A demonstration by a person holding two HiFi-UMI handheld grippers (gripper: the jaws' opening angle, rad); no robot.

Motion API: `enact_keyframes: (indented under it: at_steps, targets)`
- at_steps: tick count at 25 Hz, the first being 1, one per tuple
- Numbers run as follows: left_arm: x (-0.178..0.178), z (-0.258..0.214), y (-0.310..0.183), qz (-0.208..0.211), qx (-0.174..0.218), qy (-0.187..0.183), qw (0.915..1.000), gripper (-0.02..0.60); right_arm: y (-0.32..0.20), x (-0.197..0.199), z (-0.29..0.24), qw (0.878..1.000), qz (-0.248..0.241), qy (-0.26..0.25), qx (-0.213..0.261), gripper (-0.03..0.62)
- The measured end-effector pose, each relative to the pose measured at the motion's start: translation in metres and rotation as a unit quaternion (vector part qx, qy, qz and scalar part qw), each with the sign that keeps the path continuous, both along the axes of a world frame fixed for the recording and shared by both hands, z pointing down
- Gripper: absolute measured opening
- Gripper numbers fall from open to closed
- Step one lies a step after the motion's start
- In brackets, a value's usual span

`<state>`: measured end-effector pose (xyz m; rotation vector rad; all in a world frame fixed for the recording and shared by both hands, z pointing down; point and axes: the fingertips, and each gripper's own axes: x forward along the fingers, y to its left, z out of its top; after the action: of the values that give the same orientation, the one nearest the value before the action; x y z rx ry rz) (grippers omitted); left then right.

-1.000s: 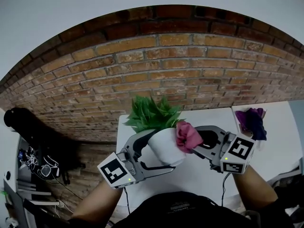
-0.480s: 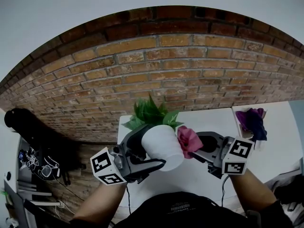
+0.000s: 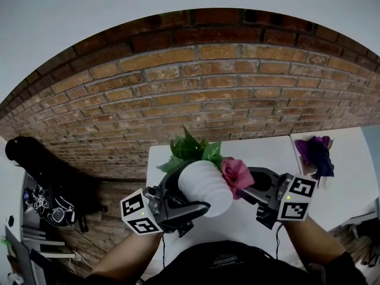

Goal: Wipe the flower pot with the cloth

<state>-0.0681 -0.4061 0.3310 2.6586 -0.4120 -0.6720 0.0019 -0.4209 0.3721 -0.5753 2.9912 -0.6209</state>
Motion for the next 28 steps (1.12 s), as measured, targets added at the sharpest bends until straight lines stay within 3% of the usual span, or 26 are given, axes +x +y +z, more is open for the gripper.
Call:
enact_keyframes:
  at_steps: [3, 4, 7, 9, 14, 17, 20, 24, 28]
  targets:
    - [0.025, 0.016, 0.012, 0.030, 0.001, -0.044, 0.9986, 0.565, -0.004, 0.000, -0.022, 0.999, -0.001, -0.041, 0.003, 0.100]
    - [0.030, 0.021, 0.014, 0.034, -0.003, -0.047, 0.9983, 0.594, -0.004, -0.002, -0.030, 0.999, -0.005, -0.049, 0.010, 0.100]
    - [0.032, 0.020, 0.014, 0.033, -0.011, -0.023, 0.9991, 0.594, -0.005, -0.007, -0.044, 0.998, -0.011, -0.060, 0.022, 0.098]
    - [0.034, 0.019, 0.014, 0.038, -0.008, -0.030, 0.9988, 0.594, -0.005, -0.006, -0.046, 0.998, -0.015, -0.064, 0.019, 0.098]
    - [0.032, 0.019, 0.017, 0.047, 0.021, -0.069, 0.9963, 0.592, 0.000, -0.009, -0.044, 0.998, -0.025, -0.031, 0.042, 0.098]
    - [0.026, 0.016, 0.014, 0.040, 0.035, -0.071, 0.9961, 0.586, 0.001, -0.009, -0.045, 0.997, -0.033, 0.009, 0.072, 0.100]
    - [0.014, 0.007, 0.010, 0.034, 0.042, -0.050, 0.9973, 0.580, 0.005, -0.010, -0.039, 0.995, -0.050, 0.034, 0.076, 0.100]
    - [-0.007, -0.013, 0.002, 0.022, 0.036, 0.007, 0.9991, 0.575, 0.015, -0.013, -0.030, 0.995, -0.065, 0.040, 0.067, 0.100]
    - [-0.014, -0.018, -0.003, 0.013, 0.023, 0.034, 0.9991, 0.574, 0.022, -0.019, -0.026, 0.994, -0.068, 0.046, 0.070, 0.100]
